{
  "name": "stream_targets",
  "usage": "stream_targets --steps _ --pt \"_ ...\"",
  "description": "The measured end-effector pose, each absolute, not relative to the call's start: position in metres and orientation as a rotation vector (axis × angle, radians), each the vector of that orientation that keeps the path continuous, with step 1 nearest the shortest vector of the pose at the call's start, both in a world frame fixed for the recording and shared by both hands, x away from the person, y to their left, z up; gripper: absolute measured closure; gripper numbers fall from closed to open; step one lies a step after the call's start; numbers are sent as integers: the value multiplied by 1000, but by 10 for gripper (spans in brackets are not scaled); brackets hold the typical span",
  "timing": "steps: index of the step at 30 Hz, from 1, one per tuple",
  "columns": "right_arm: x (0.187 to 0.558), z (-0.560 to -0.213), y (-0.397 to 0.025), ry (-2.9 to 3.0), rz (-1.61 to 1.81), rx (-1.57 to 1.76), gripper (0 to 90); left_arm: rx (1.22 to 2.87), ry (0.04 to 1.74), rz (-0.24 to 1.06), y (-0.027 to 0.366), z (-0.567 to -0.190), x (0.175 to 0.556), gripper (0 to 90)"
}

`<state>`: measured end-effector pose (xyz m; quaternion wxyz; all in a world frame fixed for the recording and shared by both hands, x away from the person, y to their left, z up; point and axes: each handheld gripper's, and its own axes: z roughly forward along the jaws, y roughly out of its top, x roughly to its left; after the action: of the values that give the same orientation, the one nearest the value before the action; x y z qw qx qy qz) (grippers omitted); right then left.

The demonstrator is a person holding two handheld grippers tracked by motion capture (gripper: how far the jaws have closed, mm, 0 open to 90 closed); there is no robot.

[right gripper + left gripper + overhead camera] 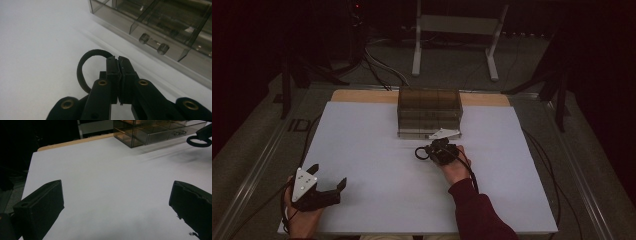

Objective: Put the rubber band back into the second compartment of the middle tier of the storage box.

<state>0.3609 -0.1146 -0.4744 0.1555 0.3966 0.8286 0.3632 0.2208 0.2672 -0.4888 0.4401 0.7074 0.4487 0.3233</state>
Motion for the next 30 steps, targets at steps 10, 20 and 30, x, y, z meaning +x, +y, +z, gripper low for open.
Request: stream_targets --steps 10,20,30 --pt "363 -465 -117 2356 1057 1135 885 1756 1114 804 267 -489 221 4" --pt "368 -453 -117 2338 1080 1123 885 1755 1112 803 268 -489 221 4" --pt "373 -443 -116 2325 1080 1101 885 1748 1099 791 268 -488 220 4"
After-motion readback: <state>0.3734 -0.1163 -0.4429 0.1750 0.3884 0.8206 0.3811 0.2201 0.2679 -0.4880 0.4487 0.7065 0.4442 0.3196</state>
